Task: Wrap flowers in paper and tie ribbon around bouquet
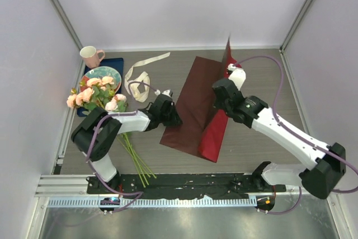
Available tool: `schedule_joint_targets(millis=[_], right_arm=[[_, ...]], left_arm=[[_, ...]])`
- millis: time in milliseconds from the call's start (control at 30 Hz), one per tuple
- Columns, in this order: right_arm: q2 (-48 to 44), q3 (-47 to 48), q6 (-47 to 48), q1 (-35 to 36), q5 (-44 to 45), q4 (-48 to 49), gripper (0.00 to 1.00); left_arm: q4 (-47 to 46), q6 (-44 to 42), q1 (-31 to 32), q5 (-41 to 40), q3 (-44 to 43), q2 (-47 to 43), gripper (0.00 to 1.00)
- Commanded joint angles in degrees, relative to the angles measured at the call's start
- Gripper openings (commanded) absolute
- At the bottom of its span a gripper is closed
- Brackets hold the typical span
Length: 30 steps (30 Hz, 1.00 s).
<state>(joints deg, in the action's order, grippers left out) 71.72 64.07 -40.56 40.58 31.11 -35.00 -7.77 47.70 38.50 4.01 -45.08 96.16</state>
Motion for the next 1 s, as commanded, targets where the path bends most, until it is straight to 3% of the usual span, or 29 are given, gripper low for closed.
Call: schedule_joint_targets(millis=[0,267,467,600,767,867,967], right_arm=[[-10.62,-6.22,1.62,-1.64,10.96,1.61,0.0],[-18.89,-14.15,-8.3,-12.26,18.19,-13.58,0.01],[-21.98,-16.88,-9.8,-20.35,20.04,-15.88,0.13],[-20.58,-16.27,-9.89,-26.5,21.0,-16.06,0.15],[-13.74,-14.51,-2.87,-28.62,22.41,-9.85,0.17],[-9.34,-13.8,2.74,-28.97,20.05,-3.09,0.0],[-6.25,-12.84,6.53,-29.59,17.58,3.07,0.0]], left_arm=[[1.53,0.9,-0.09,-3.57,-4.93,4.29,0.0],[12.86,1.69,-0.71,-13.06,-7.74,7.37,0.0],[13.57,1.17,-2.55,-14.21,-6.95,7.11,0.0],[14.71,-0.41,-2.82,-14.38,-7.48,7.29,0.0],[14.63,-0.94,-2.91,-14.03,-6.78,5.01,0.0],[13.84,-0.68,-2.91,-12.63,-6.25,4.74,0.0],[12.25,0.63,-2.99,-10.17,-4.67,5.0,0.0]])
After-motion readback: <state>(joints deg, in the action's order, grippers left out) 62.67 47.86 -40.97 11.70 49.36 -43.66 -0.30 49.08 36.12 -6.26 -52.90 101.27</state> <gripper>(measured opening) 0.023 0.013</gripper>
